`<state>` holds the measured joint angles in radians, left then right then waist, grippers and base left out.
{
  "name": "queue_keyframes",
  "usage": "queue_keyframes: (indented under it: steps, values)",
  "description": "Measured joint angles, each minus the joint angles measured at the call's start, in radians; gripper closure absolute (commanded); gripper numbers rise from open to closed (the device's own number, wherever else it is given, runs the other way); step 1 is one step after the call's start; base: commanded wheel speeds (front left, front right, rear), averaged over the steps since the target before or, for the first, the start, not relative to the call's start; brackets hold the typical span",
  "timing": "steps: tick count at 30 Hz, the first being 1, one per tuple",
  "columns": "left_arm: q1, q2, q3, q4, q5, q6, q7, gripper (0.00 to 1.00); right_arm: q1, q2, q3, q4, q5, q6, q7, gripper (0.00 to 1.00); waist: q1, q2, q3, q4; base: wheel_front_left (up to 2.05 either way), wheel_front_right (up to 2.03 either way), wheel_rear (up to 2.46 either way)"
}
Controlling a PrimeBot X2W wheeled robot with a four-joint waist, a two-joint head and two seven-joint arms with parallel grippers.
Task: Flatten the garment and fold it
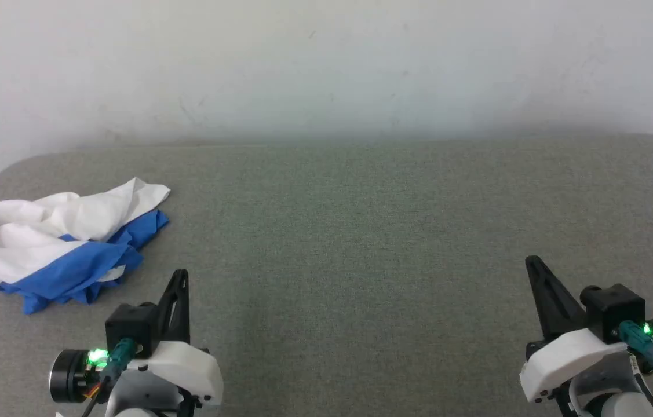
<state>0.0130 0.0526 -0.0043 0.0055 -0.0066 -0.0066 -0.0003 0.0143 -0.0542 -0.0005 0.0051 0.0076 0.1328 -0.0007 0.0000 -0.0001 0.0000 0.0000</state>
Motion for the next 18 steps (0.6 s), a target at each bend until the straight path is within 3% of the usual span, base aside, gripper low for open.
queue_keyframes:
  steps: [18]
  values:
    - [0.0, 0.0, 0.0, 0.0, 0.0, 0.0, 0.0, 1.0, 0.0, 0.0, 0.0, 0.0, 0.0, 0.0, 0.0, 1.0, 0.0001, 0.0, 0.0, 0.0, 0.0, 0.0, 0.0]
